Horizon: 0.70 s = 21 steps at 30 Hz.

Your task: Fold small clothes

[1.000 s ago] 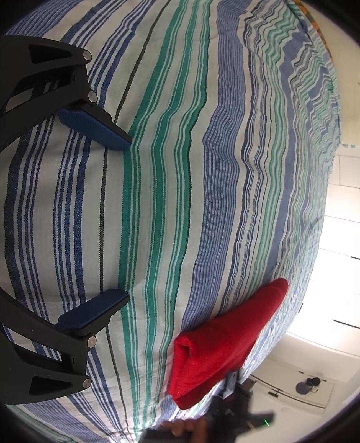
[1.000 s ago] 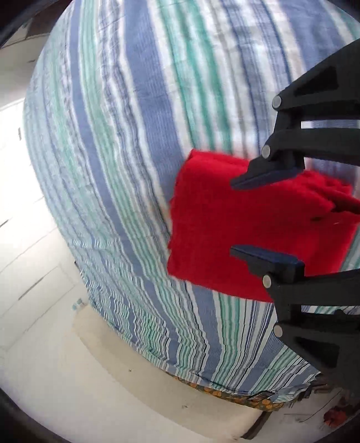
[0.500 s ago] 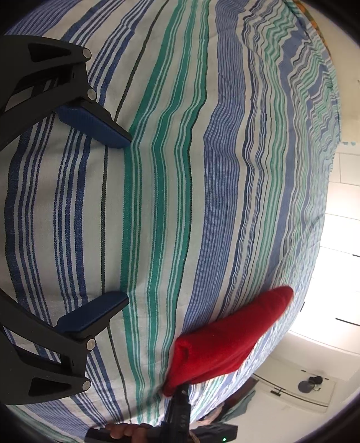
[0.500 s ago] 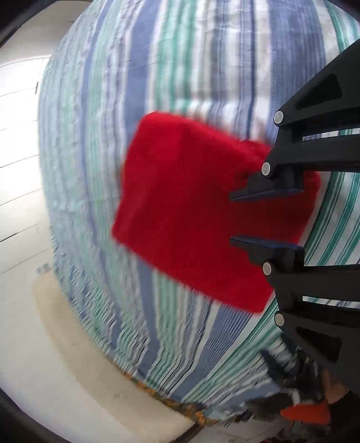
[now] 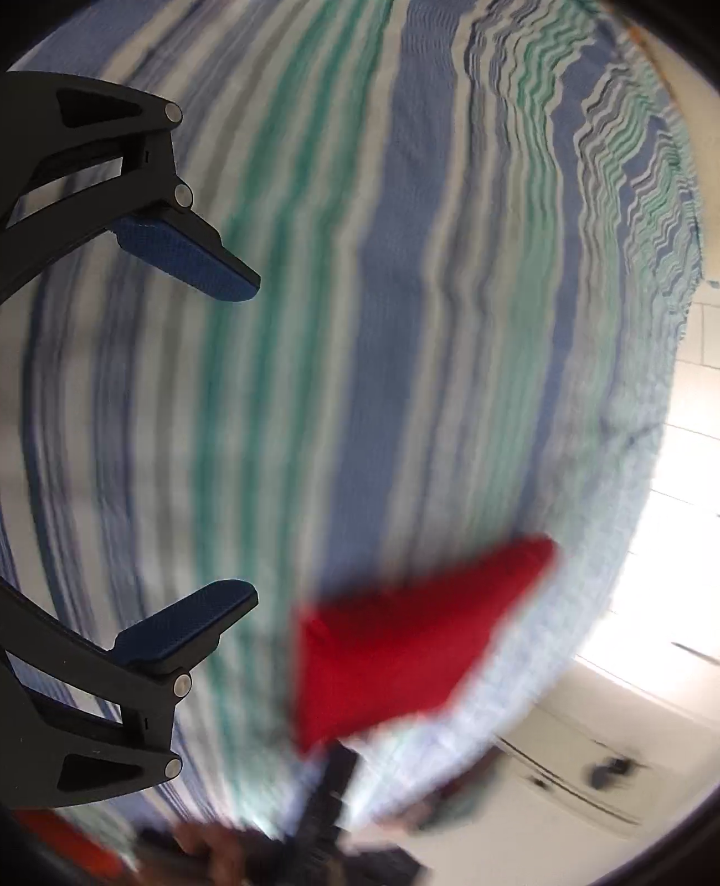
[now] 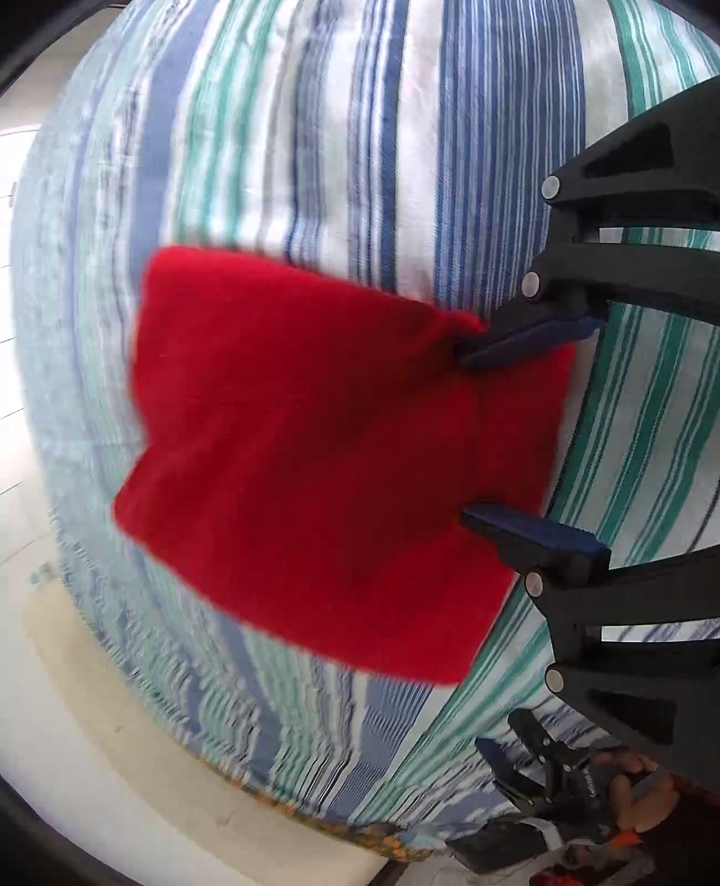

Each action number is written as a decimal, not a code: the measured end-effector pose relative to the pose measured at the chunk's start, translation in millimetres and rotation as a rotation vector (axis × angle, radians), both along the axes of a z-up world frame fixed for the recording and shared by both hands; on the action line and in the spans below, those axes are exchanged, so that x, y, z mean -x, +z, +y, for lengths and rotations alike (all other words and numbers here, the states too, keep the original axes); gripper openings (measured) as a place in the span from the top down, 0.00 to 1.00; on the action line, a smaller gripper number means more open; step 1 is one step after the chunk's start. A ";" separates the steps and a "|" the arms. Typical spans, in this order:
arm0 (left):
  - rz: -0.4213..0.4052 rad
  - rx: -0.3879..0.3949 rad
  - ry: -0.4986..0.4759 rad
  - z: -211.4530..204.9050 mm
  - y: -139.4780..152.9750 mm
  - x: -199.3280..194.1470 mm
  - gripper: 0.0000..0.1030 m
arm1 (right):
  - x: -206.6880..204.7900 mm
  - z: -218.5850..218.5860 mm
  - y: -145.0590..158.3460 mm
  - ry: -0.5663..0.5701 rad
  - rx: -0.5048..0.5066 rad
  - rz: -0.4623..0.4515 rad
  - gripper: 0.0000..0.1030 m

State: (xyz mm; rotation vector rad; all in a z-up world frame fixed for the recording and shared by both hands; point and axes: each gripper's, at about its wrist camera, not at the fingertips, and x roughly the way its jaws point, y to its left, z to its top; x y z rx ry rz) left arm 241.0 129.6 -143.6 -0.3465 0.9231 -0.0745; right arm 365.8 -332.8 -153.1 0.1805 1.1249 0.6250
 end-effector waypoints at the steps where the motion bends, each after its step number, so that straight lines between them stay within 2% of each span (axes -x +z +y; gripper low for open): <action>1: -0.020 0.053 -0.001 -1.0 7.8 -10.9 0.01 | -1.1 -7.5 8.6 -0.010 -0.061 -0.010 0.38; 2: -0.030 0.096 -0.008 -3.8 13.1 -25.1 0.01 | -5.0 -15.1 16.5 -0.042 -0.109 -0.028 0.19; 4: 0.005 0.164 -0.056 -18.6 10.8 -69.1 0.01 | -21.7 -36.8 23.6 -0.151 -0.185 -0.052 0.07; 7: 0.125 0.166 -0.132 -44.3 -16.6 -119.7 0.02 | -64.7 -56.0 0.7 -0.240 -0.252 0.061 0.08; 9: 0.196 0.136 -0.136 -56.5 -36.3 -133.2 0.02 | -91.3 -54.7 -20.2 -0.284 -0.273 0.132 0.12; 11: 0.190 0.148 -0.121 -61.0 -42.2 -135.7 0.02 | -110.8 -45.0 -40.4 -0.280 -0.332 0.201 0.13; 13: 0.174 0.192 -0.109 -63.4 -44.0 -137.8 0.03 | -121.1 -30.0 -53.9 -0.263 -0.382 0.225 0.13; 14: 0.178 0.212 -0.110 -66.0 -45.4 -139.1 0.14 | -124.4 -20.8 -58.9 -0.246 -0.399 0.226 0.13; 15: 0.179 0.220 -0.125 -69.6 -46.0 -141.3 0.33 | -126.5 -9.4 -62.6 -0.234 -0.386 0.224 0.13; 16: 0.195 0.240 -0.160 -74.2 -47.1 -145.1 0.77 | -129.0 -4.7 -63.5 -0.228 -0.358 0.217 0.23; 17: 0.219 0.231 -0.162 -77.4 -46.4 -146.7 0.77 | -133.8 2.3 -63.6 -0.206 -0.331 0.221 0.60; 18: 0.197 0.204 -0.156 -80.1 -35.8 -144.8 0.78 | -135.9 9.3 -63.9 -0.184 -0.302 0.240 0.77; 21: 0.109 0.142 -0.176 -86.9 1.5 -132.1 0.79 | -129.5 9.2 -31.0 -0.149 -0.244 0.129 0.78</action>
